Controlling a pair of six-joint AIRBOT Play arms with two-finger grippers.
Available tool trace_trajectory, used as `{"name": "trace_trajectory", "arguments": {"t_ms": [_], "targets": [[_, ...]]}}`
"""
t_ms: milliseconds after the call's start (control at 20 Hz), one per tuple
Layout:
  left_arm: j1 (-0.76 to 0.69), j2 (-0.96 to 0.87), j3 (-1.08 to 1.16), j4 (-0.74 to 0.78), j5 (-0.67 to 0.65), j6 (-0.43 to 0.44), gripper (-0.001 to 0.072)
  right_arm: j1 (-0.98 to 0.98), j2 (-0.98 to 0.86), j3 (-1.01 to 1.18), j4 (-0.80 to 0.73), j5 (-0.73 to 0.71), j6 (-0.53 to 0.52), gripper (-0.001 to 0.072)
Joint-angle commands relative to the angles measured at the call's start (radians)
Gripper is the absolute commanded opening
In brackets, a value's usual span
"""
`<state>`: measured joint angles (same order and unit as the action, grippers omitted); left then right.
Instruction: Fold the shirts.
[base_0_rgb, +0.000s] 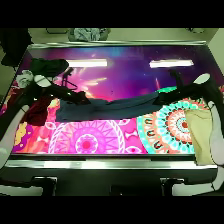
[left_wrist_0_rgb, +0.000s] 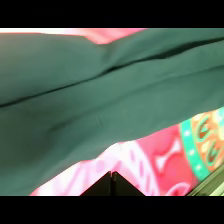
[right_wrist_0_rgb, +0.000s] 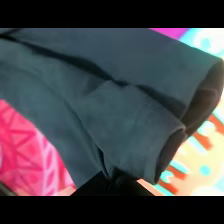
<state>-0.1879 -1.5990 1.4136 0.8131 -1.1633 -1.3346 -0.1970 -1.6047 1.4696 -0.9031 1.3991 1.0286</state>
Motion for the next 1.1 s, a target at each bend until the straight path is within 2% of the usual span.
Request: {"name": "trace_trajectory", "arguments": {"t_ms": [0, 50, 150, 500, 700, 800, 850, 900, 1050], "targets": [[-0.163, -0.038, -0.071, -0.124, 0.216, -0.031, 0.0030, 0.018, 0.182, 0.001, 0.000, 0.063, -0.024, 0.0043], [-0.203, -0.063, -0.069, -0.168, 0.264, -0.059, 0.0030, 0.031, 0.231, 0.001, 0.000, 0.069, -0.032, 0.0043], [-0.272, -0.126, -0.065, -0.326, 0.344, -0.061, 0.0029, 0.073, 0.313, 0.001, -0.003, 0.082, -0.034, 0.0044], [-0.441, -0.382, 0.076, -0.674, 0.346, -0.061, 0.0030, 0.121, 0.489, 0.001, 0.005, 0.086, -0.011, 0.0044], [-0.451, -0.427, 0.125, -0.739, 0.349, -0.060, 0.0028, 0.125, 0.471, 0.001, 0.065, 0.064, 0.007, 0.0043], [-0.423, -0.411, 0.135, -0.735, 0.319, 0.001, 0.0026, 0.176, 0.435, 0.001, 0.095, -0.003, 0.002, 0.0043], [-0.401, -0.388, 0.135, -0.682, 0.301, 0.014, 0.0024, 0.217, 0.412, 0.001, 0.095, -0.038, -0.007, 0.0044], [-0.371, -0.343, 0.134, -0.544, 0.291, -0.014, 0.0023, 0.259, 0.383, 0.001, 0.095, -0.069, -0.013, 0.0044], [-0.252, -0.148, 0.134, 0.091, 0.195, -0.266, 0.0024, 0.381, 0.286, 0.001, 0.113, -0.161, -0.016, 0.0044]]}}
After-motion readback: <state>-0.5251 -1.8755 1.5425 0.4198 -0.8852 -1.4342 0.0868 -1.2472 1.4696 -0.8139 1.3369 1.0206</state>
